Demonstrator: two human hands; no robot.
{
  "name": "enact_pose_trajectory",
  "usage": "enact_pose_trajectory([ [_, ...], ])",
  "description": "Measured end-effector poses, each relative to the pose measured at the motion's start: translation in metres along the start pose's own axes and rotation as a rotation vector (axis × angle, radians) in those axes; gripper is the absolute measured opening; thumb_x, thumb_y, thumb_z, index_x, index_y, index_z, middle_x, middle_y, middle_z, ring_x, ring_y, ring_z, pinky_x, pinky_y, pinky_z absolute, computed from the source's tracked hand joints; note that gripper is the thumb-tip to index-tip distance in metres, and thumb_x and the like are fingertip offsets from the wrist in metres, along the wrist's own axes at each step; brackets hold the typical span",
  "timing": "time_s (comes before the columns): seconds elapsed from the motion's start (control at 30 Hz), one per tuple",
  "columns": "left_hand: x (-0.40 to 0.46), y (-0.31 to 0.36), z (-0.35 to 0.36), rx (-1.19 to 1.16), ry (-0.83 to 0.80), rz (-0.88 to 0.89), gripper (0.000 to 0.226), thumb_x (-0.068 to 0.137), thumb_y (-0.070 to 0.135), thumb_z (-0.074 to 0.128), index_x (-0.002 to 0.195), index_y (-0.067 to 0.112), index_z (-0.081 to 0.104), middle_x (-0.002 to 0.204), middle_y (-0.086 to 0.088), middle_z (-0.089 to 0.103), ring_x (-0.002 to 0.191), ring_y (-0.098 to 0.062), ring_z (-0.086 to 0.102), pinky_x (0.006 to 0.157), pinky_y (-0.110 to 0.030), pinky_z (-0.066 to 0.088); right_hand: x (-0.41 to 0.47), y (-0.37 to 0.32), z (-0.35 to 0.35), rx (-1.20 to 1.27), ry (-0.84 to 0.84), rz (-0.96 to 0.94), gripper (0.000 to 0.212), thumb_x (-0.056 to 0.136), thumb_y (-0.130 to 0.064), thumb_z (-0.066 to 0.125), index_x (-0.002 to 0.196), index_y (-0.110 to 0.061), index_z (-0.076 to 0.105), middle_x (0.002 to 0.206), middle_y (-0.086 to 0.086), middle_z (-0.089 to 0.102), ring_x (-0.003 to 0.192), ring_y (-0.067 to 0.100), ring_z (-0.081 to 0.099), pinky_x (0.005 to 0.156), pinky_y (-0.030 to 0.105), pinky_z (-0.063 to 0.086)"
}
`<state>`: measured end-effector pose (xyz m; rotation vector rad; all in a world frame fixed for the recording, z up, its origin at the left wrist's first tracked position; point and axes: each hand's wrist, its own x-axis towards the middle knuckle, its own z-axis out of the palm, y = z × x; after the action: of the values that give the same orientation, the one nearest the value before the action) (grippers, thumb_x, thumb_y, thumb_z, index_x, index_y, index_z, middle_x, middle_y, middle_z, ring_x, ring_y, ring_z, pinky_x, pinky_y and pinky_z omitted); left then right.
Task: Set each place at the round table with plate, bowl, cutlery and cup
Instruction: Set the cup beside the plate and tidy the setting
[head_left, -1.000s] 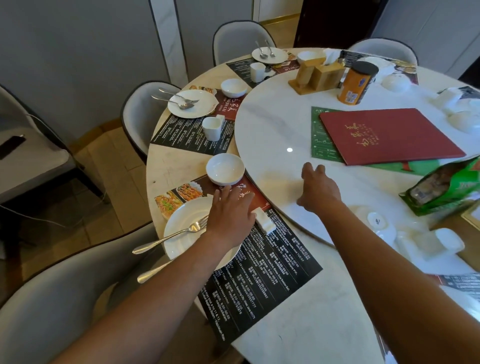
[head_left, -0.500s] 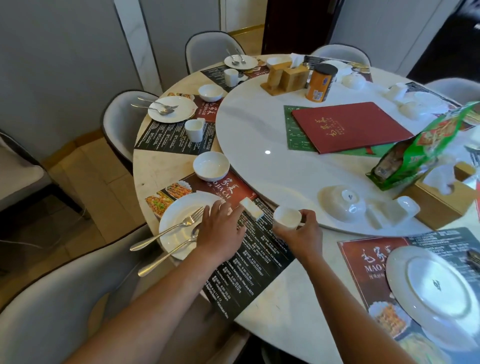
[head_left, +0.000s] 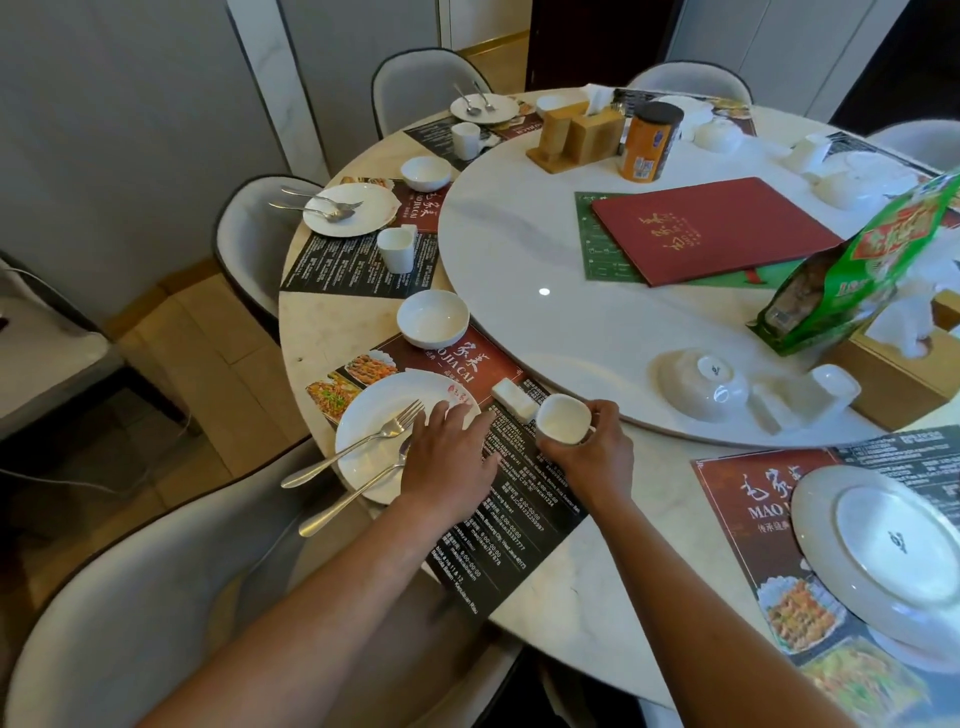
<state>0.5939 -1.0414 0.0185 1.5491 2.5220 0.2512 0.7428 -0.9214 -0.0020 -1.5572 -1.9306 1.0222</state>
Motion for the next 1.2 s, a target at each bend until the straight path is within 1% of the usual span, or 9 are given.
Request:
enact_pose_trajectory([
  [0.13, -0.003, -0.002, 0.000, 0.003, 0.006, -0.004, 0.056, 0.100, 0.048, 0.047, 0.152, 0.032, 0.036, 0.157, -0.003, 0.037, 0.148, -0.027, 0.021, 0.122, -0.052, 0.015, -0.002, -0.002, 0.003, 0.003, 0.005, -0.002, 0.074, 0.064, -0.043, 0.090, 0.120, -0.023, 0.045, 0.107, 0.001, 0.066, 0.088, 0.016, 0.057, 0.072, 0.032, 0.045],
  [0.6, -0.017, -0.002, -0.003, 0.008, -0.003, -0.010, 0.056, 0.101, 0.047, 0.047, 0.153, 0.031, 0.033, 0.158, -0.003, 0.034, 0.149, -0.027, 0.017, 0.124, -0.051, 0.010, -0.007, -0.006, 0.007, -0.023, 0.056, -0.024, 0.069, 0.064, -0.044, 0.089, 0.116, -0.024, 0.047, 0.106, -0.001, 0.066, 0.085, 0.013, 0.051, 0.069, 0.029, 0.038],
  [0.7, -0.020, -0.003, -0.005, 0.011, -0.008, -0.006, 0.057, 0.101, 0.047, 0.046, 0.153, 0.030, 0.032, 0.159, -0.004, 0.032, 0.150, -0.027, 0.016, 0.124, -0.051, 0.010, -0.006, -0.003, 0.007, -0.062, 0.022, -0.055, 0.081, 0.061, -0.046, 0.091, 0.125, -0.023, 0.046, 0.118, 0.002, 0.064, 0.099, 0.020, 0.059, 0.075, 0.032, 0.043],
  [0.8, -0.023, -0.002, -0.008, 0.010, -0.013, -0.006, 0.058, 0.101, 0.047, 0.045, 0.154, 0.030, 0.031, 0.160, -0.004, 0.031, 0.151, -0.028, 0.014, 0.124, -0.050, 0.008, -0.010, -0.002, 0.002, -0.117, -0.038, -0.053, 0.104, 0.064, -0.053, 0.088, 0.146, -0.021, 0.032, 0.140, 0.006, 0.050, 0.123, 0.027, 0.054, 0.093, 0.042, 0.047],
  [0.9, -0.028, 0.003, -0.010, -0.004, -0.016, 0.012, 0.059, 0.101, 0.047, 0.045, 0.156, 0.030, 0.028, 0.162, -0.005, 0.029, 0.152, -0.029, 0.012, 0.124, -0.051, 0.008, -0.022, -0.001, -0.008, -0.209, -0.056, -0.057, 0.107, 0.075, -0.068, 0.072, 0.154, -0.022, 0.018, 0.153, 0.006, 0.038, 0.132, 0.028, 0.049, 0.099, 0.047, 0.047],
  [0.97, -0.032, 0.009, -0.011, -0.019, -0.015, 0.038, 0.061, 0.101, 0.047, 0.045, 0.156, 0.030, 0.026, 0.163, -0.006, 0.027, 0.152, -0.029, 0.011, 0.124, -0.053, 0.009, -0.035, 0.000, -0.018, -0.309, -0.028, -0.101, 0.097, 0.083, -0.075, 0.055, 0.155, -0.022, 0.017, 0.156, 0.005, 0.033, 0.135, 0.028, 0.046, 0.098, 0.047, 0.047],
  [1.03, -0.036, 0.019, -0.011, -0.040, -0.006, 0.074, 0.062, 0.101, 0.047, 0.046, 0.156, 0.030, 0.024, 0.164, -0.006, 0.024, 0.153, -0.030, 0.009, 0.124, -0.054, 0.009, -0.048, 0.005, -0.032, -0.410, 0.015, -0.175, 0.089, 0.087, -0.075, 0.042, 0.155, -0.023, 0.019, 0.159, 0.004, 0.031, 0.142, 0.026, 0.036, 0.103, 0.047, 0.045],
  [1.13, -0.040, 0.041, -0.010, -0.061, 0.009, 0.150, 0.065, 0.101, 0.049, 0.046, 0.157, 0.029, 0.020, 0.166, -0.008, 0.017, 0.154, -0.030, 0.003, 0.125, -0.053, 0.006, -0.063, 0.018, -0.057, -0.582, 0.033, -0.269, 0.079, 0.093, -0.071, 0.031, 0.157, -0.026, 0.019, 0.164, 0.003, 0.023, 0.151, 0.028, 0.018, 0.118, 0.049, 0.029],
  [1.2, -0.042, 0.061, -0.008, -0.065, 0.020, 0.198, 0.067, 0.100, 0.050, 0.047, 0.157, 0.030, 0.019, 0.166, -0.009, 0.016, 0.154, -0.031, 0.002, 0.125, -0.052, 0.007, -0.070, 0.029, -0.074, -0.663, 0.056, -0.278, 0.078, 0.094, -0.072, 0.023, 0.158, -0.027, 0.018, 0.165, 0.003, 0.019, 0.153, 0.027, 0.011, 0.122, 0.050, 0.021],
])
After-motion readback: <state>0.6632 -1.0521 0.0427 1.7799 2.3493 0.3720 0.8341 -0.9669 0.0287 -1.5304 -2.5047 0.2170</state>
